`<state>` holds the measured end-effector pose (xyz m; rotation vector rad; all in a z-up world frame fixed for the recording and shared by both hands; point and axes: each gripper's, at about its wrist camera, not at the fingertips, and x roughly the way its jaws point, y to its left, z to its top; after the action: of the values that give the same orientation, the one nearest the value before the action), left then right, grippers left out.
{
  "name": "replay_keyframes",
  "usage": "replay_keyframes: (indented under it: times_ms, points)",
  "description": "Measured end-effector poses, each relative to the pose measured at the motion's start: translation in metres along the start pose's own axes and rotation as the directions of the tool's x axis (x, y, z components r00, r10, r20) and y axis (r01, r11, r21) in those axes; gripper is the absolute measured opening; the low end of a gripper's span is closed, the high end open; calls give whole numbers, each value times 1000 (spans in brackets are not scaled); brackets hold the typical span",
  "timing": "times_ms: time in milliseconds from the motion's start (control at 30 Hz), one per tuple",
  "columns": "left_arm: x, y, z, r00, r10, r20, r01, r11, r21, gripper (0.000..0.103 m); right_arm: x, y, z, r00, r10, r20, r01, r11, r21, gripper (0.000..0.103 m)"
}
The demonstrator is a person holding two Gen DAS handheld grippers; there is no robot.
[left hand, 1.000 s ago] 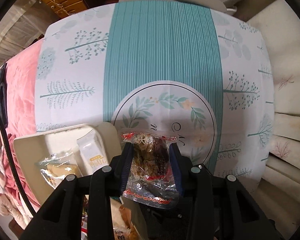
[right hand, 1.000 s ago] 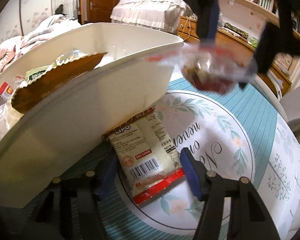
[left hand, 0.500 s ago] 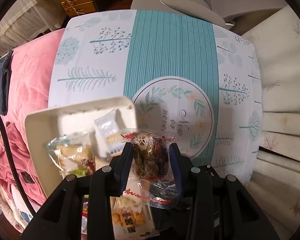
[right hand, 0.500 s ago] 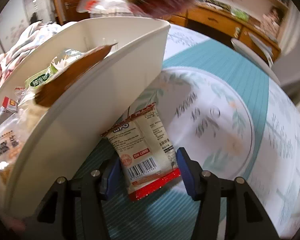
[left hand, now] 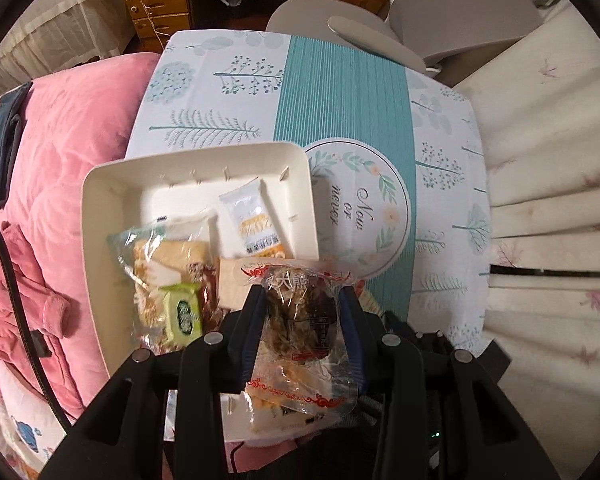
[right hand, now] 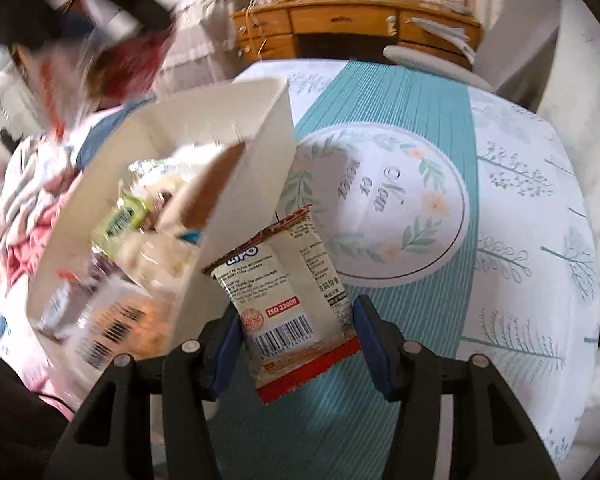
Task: Organize snacks
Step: 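Carry both bags over the white tray and open both tools inside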
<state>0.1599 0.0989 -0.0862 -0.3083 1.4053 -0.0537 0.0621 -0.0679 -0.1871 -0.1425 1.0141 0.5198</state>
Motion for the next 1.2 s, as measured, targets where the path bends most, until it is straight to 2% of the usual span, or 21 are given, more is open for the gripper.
replay_keyframes:
  times_ms: [300,533,667,733,800,833,967,1033,1200]
  points:
    - [-32,40,-56,986,-119,115,118,993,23,36,-38,36,1,997,-8,77,4,999,43,54]
    - [-40,73,-90,961,-197,194,195,980,33,37,-44,78,-7,997,37,72,-38,999,14,55]
    - [-38,87,-104,960,-195,199,196,981,16,37,-50,95,-13,997,61,55,-62,998,21,55]
    - [-38,92,-111,959,-188,212,189,982,16,44,-52,101,-15,997,57,51,-57,998,6,56]
    - [-40,94,-119,954,-188,234,191,981,11,61,-53,105,-16,998,55,41,-55,998,1,56]
    - [-42,95,-124,947,-193,255,198,980,6,63,-53,105,-15,999,48,26,-48,999,10,57]
    - [-45,96,-138,938,-168,305,186,982,-32,76,-60,100,-15,997,71,19,-72,996,51,73]
    - [-44,95,-145,935,-156,318,184,981,-60,76,-67,96,-17,997,69,27,-70,996,62,82]
    - [-33,74,-169,925,-180,334,218,973,-80,78,-83,72,-36,999,51,-13,-49,993,108,85]
